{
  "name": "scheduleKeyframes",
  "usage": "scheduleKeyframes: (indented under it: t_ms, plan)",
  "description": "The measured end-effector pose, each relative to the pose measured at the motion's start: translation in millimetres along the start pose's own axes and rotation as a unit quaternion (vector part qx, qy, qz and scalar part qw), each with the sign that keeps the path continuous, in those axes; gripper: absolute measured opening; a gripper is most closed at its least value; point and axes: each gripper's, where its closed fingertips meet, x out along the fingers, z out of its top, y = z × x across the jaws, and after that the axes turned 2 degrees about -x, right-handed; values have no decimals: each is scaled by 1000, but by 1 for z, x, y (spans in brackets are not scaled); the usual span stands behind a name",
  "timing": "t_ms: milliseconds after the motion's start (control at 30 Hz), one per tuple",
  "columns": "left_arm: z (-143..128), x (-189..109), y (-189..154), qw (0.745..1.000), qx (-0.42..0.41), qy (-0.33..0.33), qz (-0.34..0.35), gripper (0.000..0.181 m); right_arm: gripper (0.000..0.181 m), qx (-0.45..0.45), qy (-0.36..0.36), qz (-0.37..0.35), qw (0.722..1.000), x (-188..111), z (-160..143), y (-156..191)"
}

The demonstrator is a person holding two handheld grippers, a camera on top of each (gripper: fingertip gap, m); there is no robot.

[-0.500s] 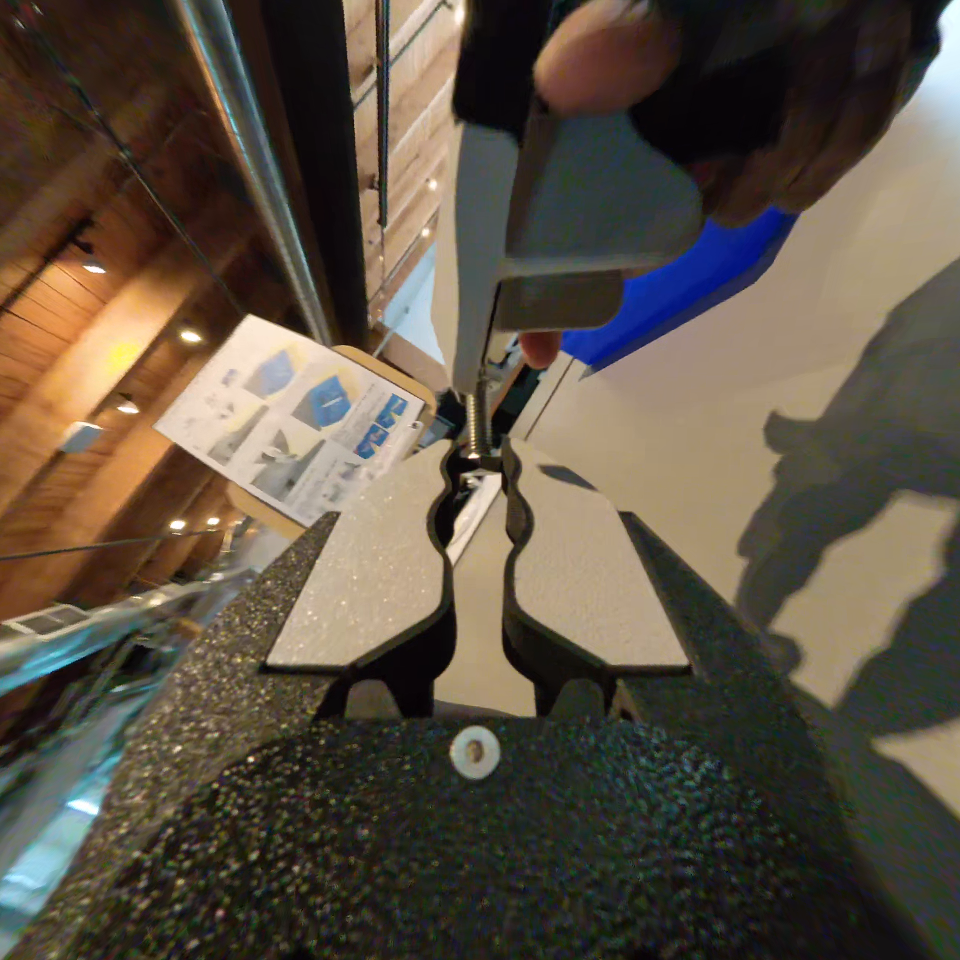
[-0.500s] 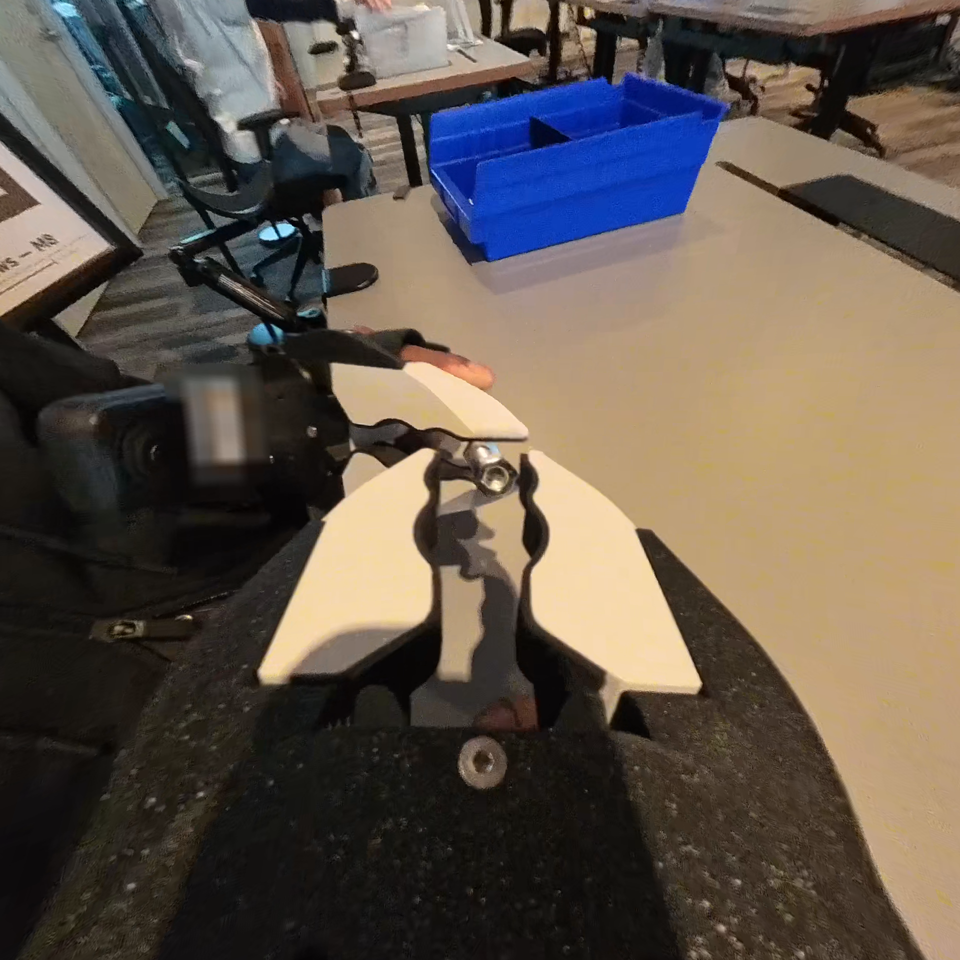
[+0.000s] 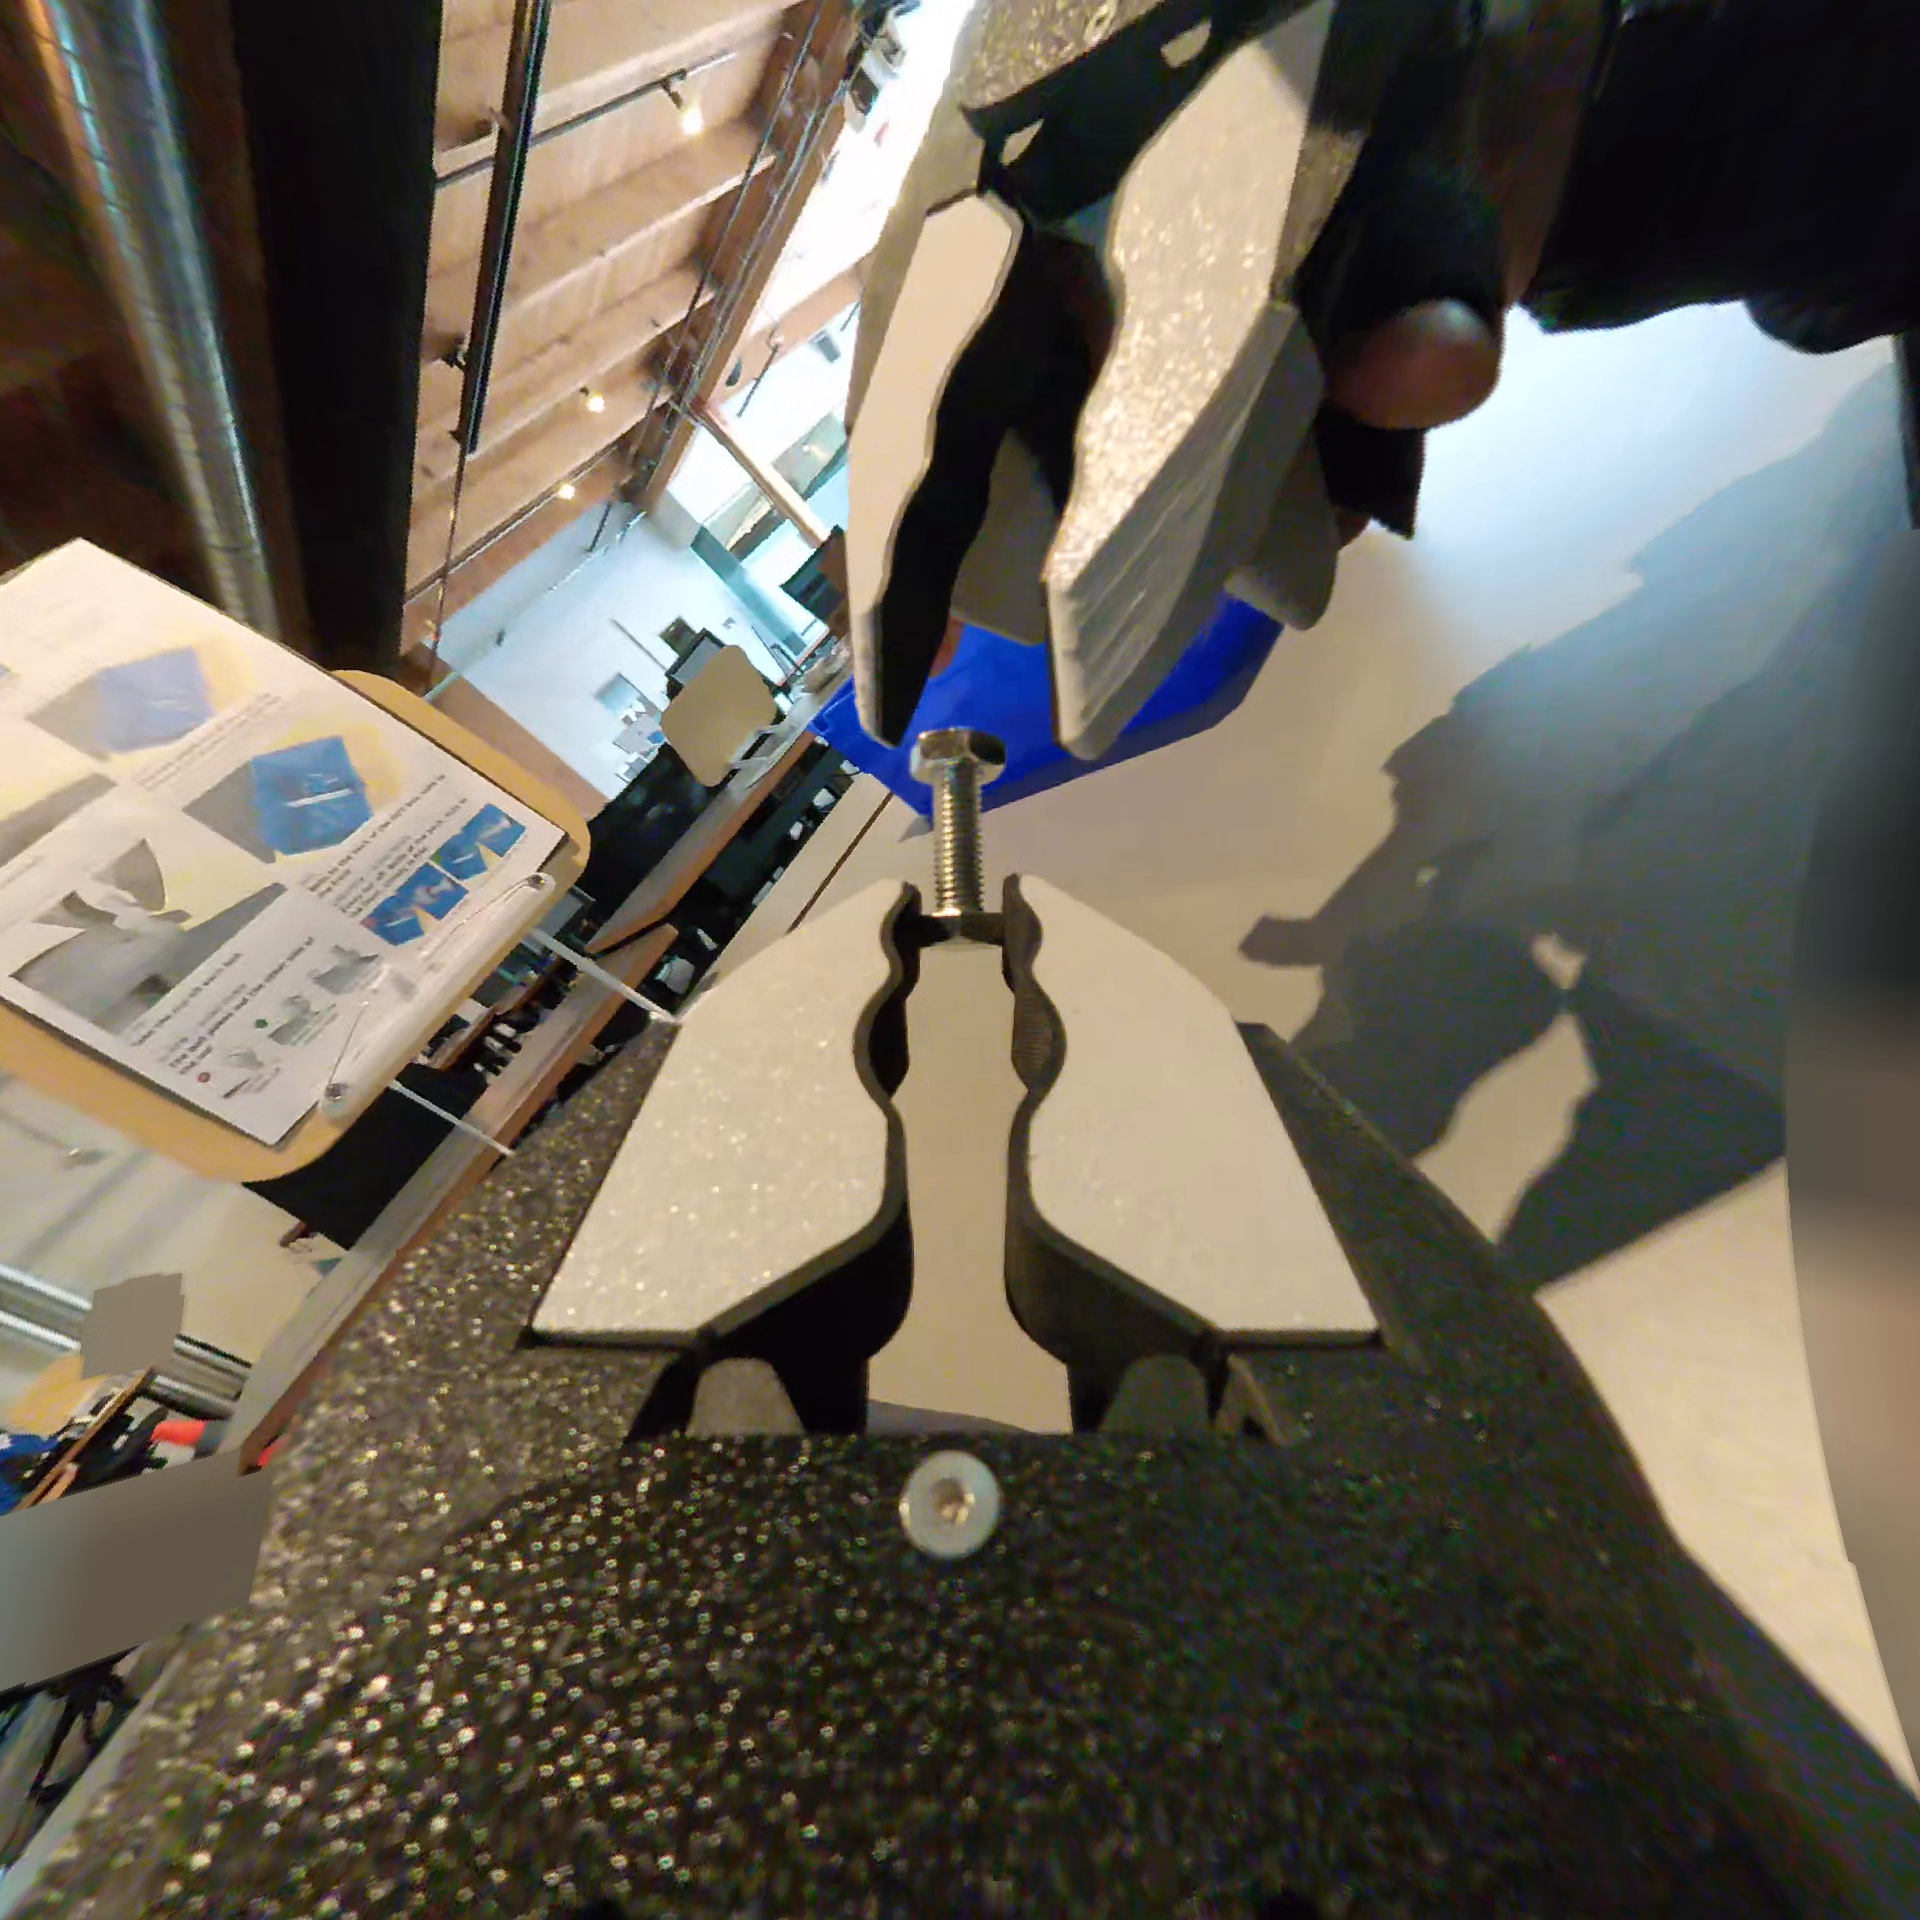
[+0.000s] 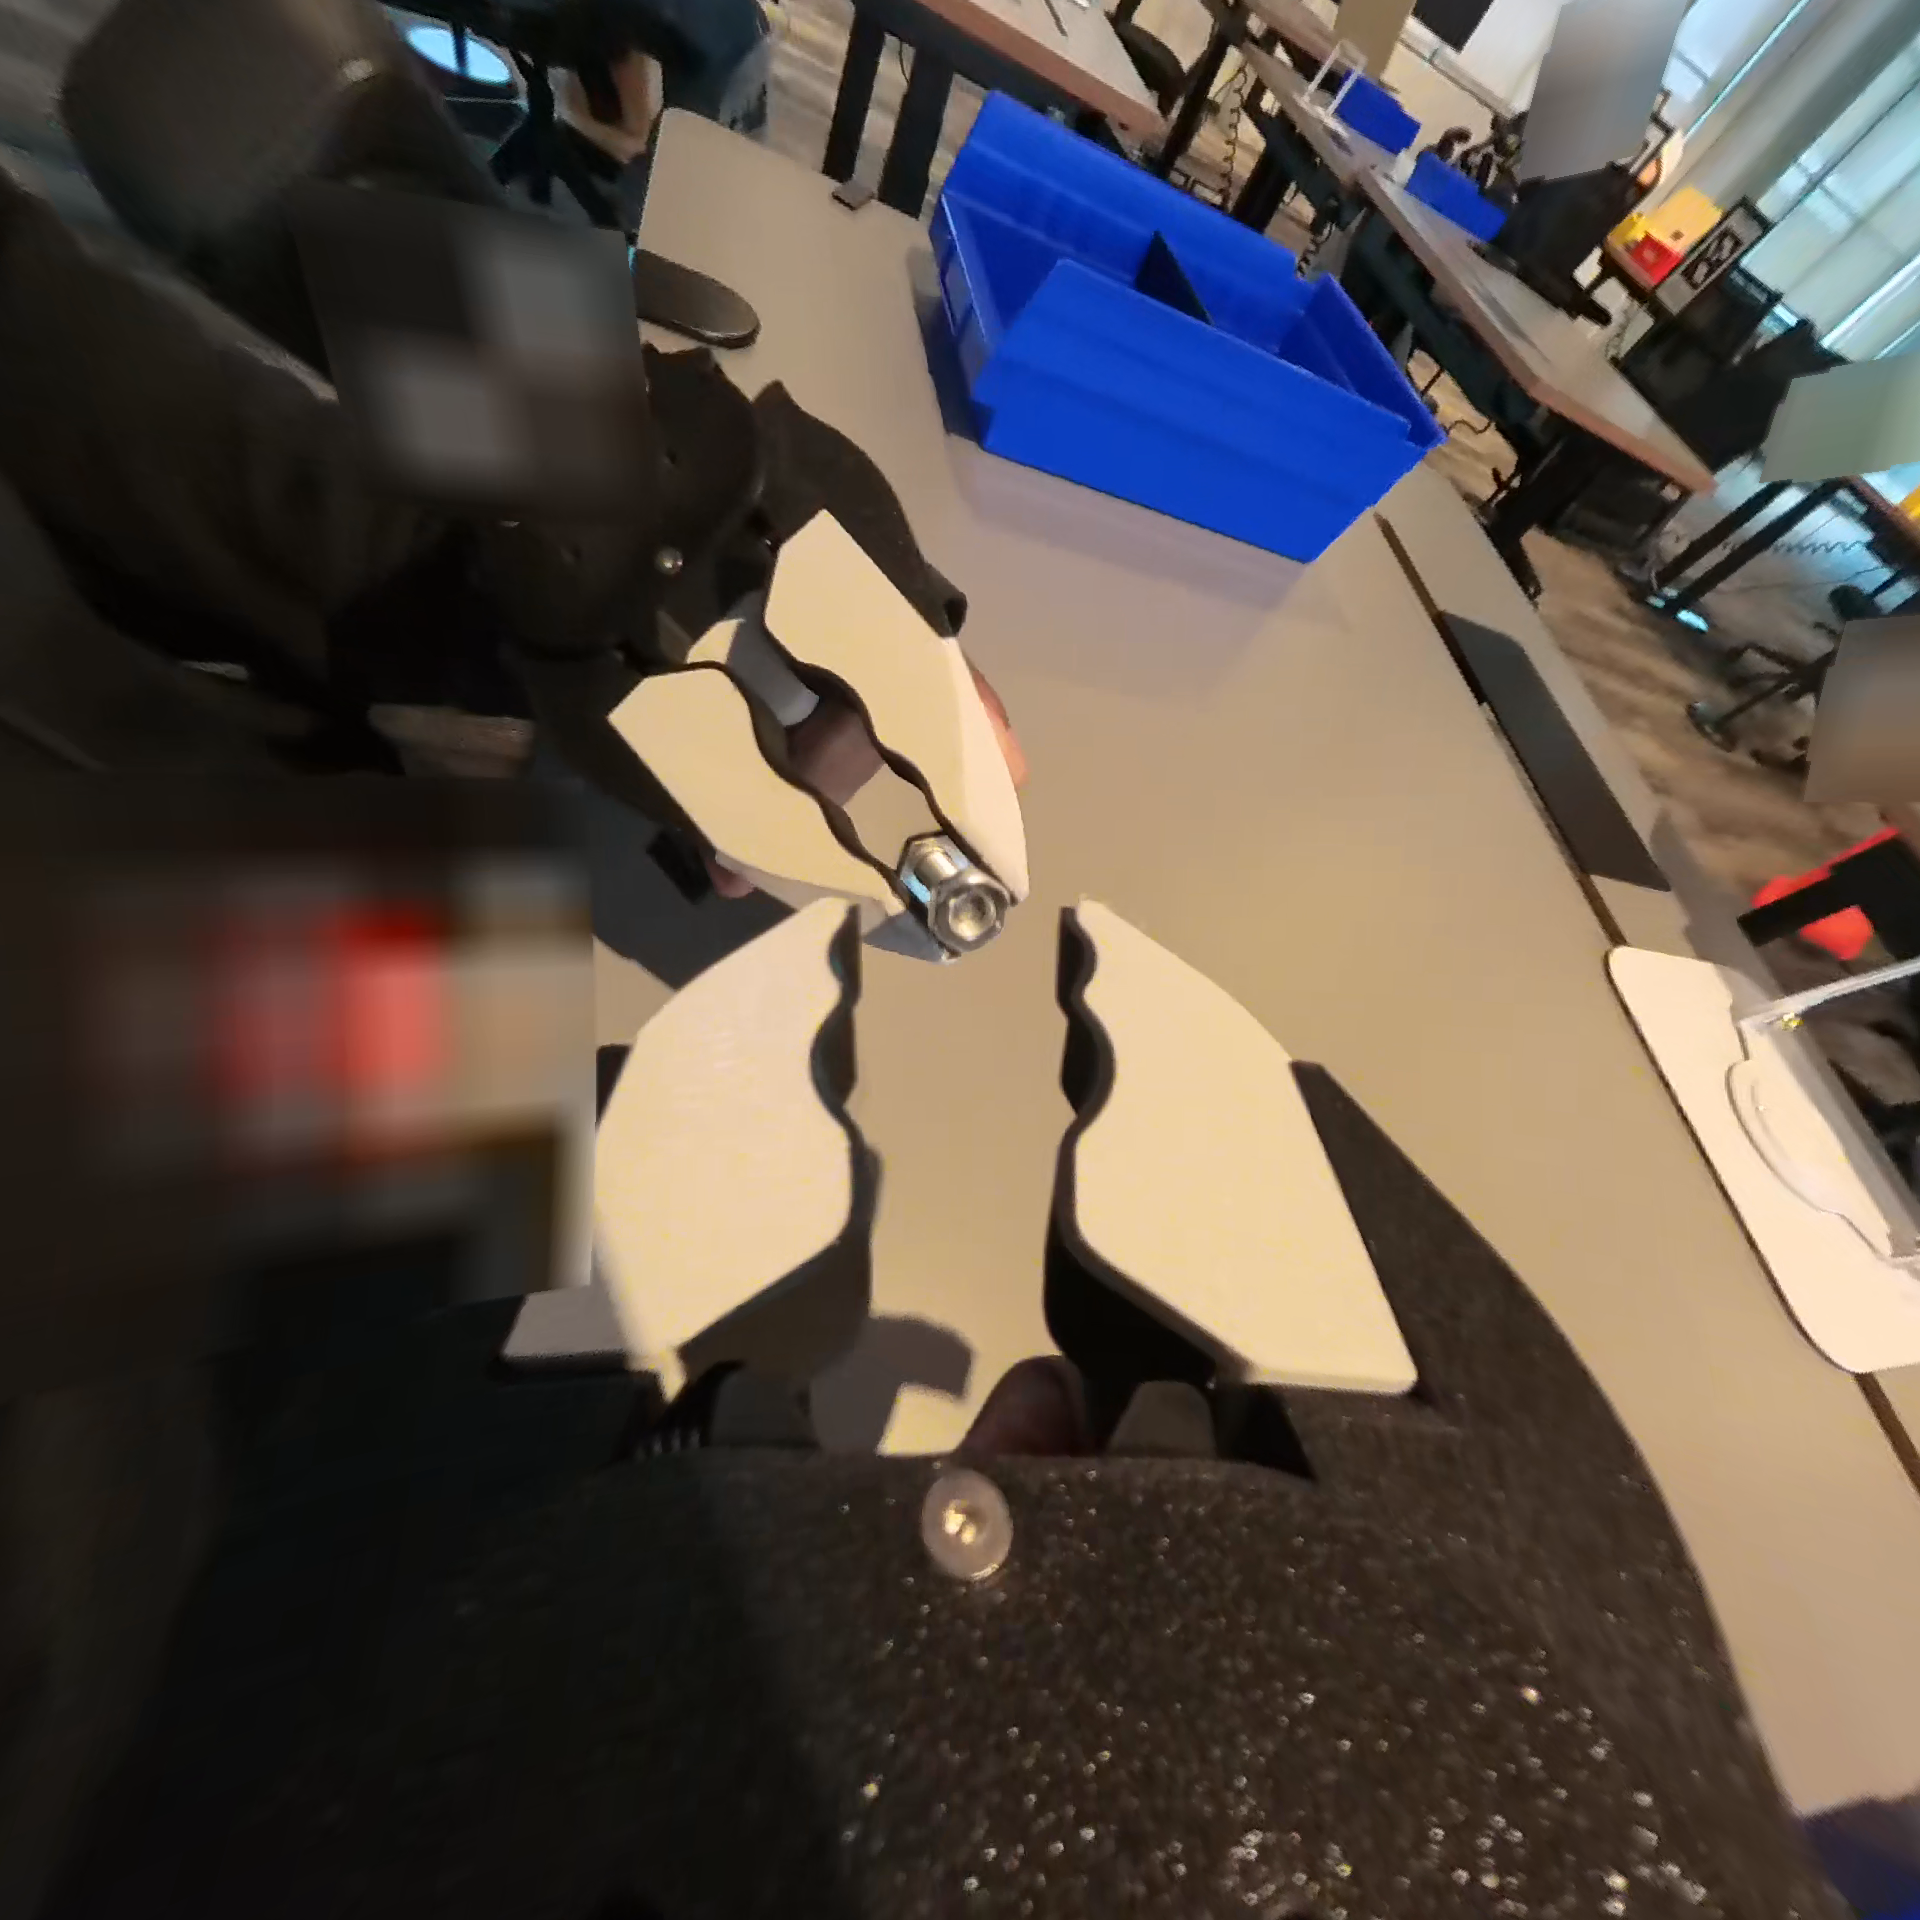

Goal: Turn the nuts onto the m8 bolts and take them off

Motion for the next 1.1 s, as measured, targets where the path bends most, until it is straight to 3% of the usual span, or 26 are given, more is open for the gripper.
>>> scheduleKeyframes:
  t_ms: [133, 267, 400, 467, 600, 767, 967, 1100]
  plan:
    - [-2, 1, -2, 999, 37, 10, 8, 15, 14, 23, 10, 5, 1000, 3, -3, 0]
    - [-7, 0, 3, 992, 117, 30, 47, 15, 14, 77, 18, 18, 997, 8, -7, 0]
    - [-14, -2, 16, 959, 245, 79, 117, 14, 14, 223, 18, 28, 974, 15, -11, -7]
    - [-17, -1, 18, 961, 236, 84, 118, 14, 15, 252, 5, 26, 967, 19, -12, -11]
    - [-19, 1, 11, 985, 144, 67, 72, 15, 35, 204, -36, 10, 978, 10, -2, -20]
    - [-15, 0, 8, 998, 38, 36, 18, 15, 35, 48, -8, -1, 999, 1, -8, -9]
    - [-14, 1, -5, 999, 34, 31, -19, 15, 34, 2, 25, 7, 1000, 10, -17, 2]
    - [-18, 2, -5, 996, 75, 44, -5, 15, 15, 24, 37, 5, 999, 17, -20, 2]
